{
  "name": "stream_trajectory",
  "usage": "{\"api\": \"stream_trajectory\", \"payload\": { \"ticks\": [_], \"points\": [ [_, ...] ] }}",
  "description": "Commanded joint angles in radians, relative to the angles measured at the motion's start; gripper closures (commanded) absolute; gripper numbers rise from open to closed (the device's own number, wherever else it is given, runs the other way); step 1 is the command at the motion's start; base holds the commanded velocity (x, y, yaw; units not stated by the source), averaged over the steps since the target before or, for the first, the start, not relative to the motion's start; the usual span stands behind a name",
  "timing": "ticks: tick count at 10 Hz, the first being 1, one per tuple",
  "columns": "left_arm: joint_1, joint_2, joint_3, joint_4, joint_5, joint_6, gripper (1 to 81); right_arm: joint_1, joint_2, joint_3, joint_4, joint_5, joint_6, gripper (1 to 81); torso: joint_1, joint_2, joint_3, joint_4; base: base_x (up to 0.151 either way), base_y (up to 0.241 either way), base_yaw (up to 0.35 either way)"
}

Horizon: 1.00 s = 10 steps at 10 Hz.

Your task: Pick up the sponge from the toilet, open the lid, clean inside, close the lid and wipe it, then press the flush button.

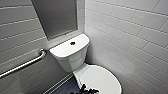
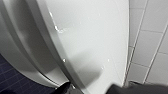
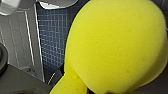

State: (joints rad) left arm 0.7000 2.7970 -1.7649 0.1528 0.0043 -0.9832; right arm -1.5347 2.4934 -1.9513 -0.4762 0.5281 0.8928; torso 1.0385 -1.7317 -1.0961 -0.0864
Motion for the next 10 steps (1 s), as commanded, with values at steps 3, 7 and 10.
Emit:
{"api": "stream_trajectory", "payload": {
  "ticks": [3, 7, 10],
  "points": [
    [-0.185, -0.06, 0.148, 0.001, -0.237, -0.185, 1.0, 0.0, -0.032, 0.012, -0.029, -0.028, 0.005, 81.1, 0.0, 0.0, 0.0, 0.0, 0.0, 0.0, 0.0],
    [-0.188, -0.089, 0.137, -0.001, -0.259, -0.276, 1.0, -0.005, -0.032, 0.011, -0.03, -0.027, 0.005, 81.1, 0.0, 0.0, 0.0, 0.0, 0.0, 0.0, 0.0],
    [-0.19, -0.138, 0.185, 0.001, -0.296, -0.327, 1.0, -0.008, -0.032, 0.009, -0.027, -0.014, 0.008, 81.1, 0.0, 0.0, 0.0, 0.0, 0.0, 0.0, 0.0]
  ]
}}
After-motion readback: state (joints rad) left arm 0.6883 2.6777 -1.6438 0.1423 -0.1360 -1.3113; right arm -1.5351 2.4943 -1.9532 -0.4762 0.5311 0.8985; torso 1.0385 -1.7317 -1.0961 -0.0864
